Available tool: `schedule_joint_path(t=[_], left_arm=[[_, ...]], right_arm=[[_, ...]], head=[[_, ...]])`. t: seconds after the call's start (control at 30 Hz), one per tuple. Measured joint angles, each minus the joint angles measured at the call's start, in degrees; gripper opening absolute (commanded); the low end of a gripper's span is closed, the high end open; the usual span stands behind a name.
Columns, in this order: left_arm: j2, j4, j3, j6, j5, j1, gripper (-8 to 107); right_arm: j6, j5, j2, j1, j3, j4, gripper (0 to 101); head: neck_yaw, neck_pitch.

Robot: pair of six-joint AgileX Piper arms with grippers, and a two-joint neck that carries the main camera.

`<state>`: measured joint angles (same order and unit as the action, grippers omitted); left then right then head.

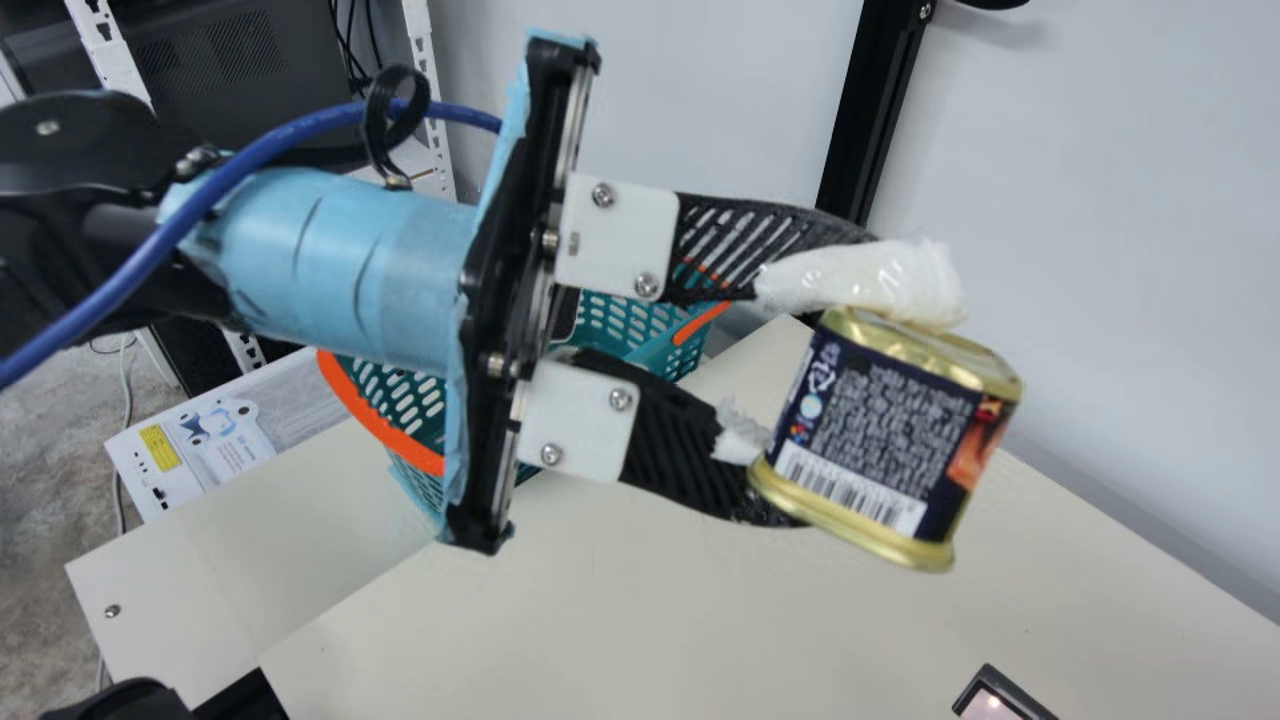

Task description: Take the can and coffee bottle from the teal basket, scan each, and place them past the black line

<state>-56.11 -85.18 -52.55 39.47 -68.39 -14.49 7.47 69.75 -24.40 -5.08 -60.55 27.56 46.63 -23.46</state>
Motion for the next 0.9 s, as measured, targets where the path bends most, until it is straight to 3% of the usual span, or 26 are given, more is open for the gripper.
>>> schedule_joint_path(t=[0.37,0.7,0.9], left_arm=[[-5.0,3.1,-1.3,-13.7,14.4,1.8,10],[-13.1,1.8,-4.0,-33.1,34.1,7.1,10],[-12.3,-3.2,-3.7,-45.8,47.5,11.9,10]], right_arm=[[0.0,0.0,0.0,0.0,0.0,0.0,101],[0.0,0.0,0.0,0.0,0.0,0.0,101],[0.0,0.0,0.0,0.0,0.0,0.0,101]], head=[[0.0,0.0],[0.0,0.0],[0.0,0.0]])
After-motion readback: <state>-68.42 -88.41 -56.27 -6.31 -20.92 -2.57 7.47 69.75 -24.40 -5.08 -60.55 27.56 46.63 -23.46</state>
